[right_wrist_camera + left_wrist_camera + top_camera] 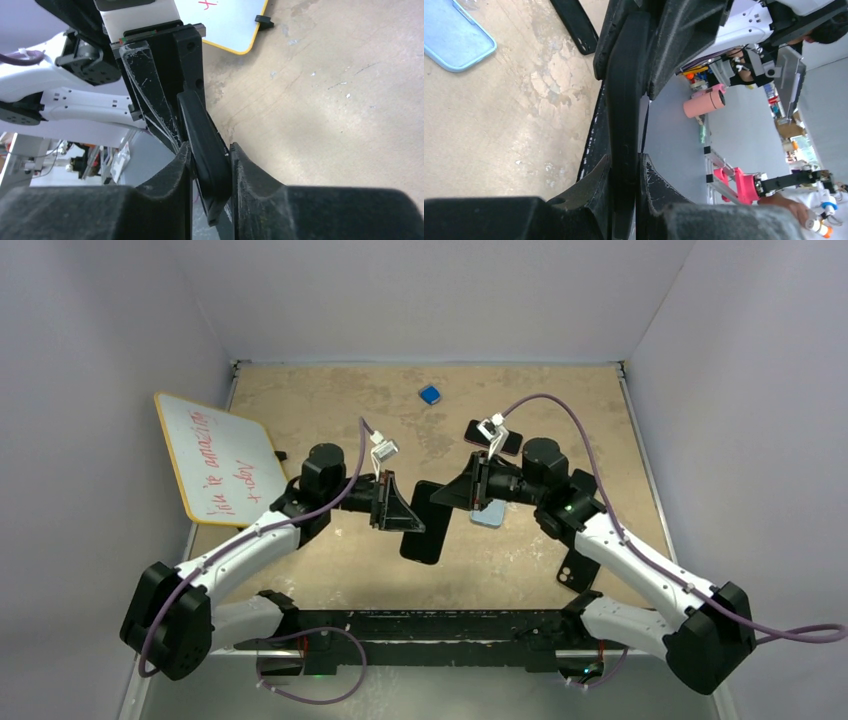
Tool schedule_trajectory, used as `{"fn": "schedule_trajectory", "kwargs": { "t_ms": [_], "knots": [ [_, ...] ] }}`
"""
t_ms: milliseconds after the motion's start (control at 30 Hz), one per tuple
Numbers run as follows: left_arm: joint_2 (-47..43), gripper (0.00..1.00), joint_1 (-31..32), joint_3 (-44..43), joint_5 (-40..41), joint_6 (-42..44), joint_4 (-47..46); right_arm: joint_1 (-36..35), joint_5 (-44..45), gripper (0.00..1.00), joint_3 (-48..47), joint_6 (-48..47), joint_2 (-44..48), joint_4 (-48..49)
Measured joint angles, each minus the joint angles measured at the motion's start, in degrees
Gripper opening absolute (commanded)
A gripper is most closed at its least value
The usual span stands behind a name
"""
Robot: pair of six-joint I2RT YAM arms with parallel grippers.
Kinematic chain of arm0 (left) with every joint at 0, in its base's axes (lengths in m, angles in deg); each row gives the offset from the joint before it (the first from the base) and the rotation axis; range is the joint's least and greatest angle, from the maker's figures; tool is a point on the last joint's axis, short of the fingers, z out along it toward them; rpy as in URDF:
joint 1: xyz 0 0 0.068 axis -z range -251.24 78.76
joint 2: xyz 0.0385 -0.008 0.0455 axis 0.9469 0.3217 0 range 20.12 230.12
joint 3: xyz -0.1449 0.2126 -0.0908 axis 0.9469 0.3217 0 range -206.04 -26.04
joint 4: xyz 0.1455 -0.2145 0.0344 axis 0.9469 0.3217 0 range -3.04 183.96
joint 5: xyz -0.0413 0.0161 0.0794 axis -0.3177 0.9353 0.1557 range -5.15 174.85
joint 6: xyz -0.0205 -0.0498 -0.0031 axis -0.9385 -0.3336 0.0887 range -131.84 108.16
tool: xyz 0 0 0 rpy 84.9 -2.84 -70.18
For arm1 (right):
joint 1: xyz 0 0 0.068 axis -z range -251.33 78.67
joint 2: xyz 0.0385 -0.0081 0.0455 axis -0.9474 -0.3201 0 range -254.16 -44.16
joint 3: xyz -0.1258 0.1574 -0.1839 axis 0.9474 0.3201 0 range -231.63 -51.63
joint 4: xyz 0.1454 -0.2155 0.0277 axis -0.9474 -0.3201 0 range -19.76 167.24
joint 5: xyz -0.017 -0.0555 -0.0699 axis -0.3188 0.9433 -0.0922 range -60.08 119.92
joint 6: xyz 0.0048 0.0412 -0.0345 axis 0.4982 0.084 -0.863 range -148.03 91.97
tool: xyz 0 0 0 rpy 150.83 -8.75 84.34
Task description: Put the phone into the phone case
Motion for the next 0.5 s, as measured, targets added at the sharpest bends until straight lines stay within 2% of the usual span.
{"fn": "schedule_trajectory", "kwargs": {
  "t_ms": [67, 100, 300, 433, 500],
  "knots": [
    [0.0, 0.0, 0.0, -2.1, 1.1, 3.8, 5.7, 0.9, -2.4, 0.01, -0.2, -0.3, -0.5, 0.3],
    [0.0, 0.0, 0.0, -3.6, 1.9, 5.7, 9.0, 1.7, -2.9, 0.0, -0.3, -0.4, -0.6, 0.3],
    [0.5, 0.0, 0.0, -8.1, 4.8, 10.5, 18.5, 3.2, -6.1, 0.02, -3.0, -3.6, -2.8, -0.3],
    [0.5, 0.0, 0.0, -8.3, 5.2, 10.4, 18.9, 3.3, -6.4, 0.39, -3.1, -3.7, -3.3, -0.3],
    [0.4, 0.0, 0.2, -8.2, 5.7, 9.4, 17.3, 3.4, -5.3, 0.53, -2.6, -2.8, -3.2, 0.4]
  ]
}}
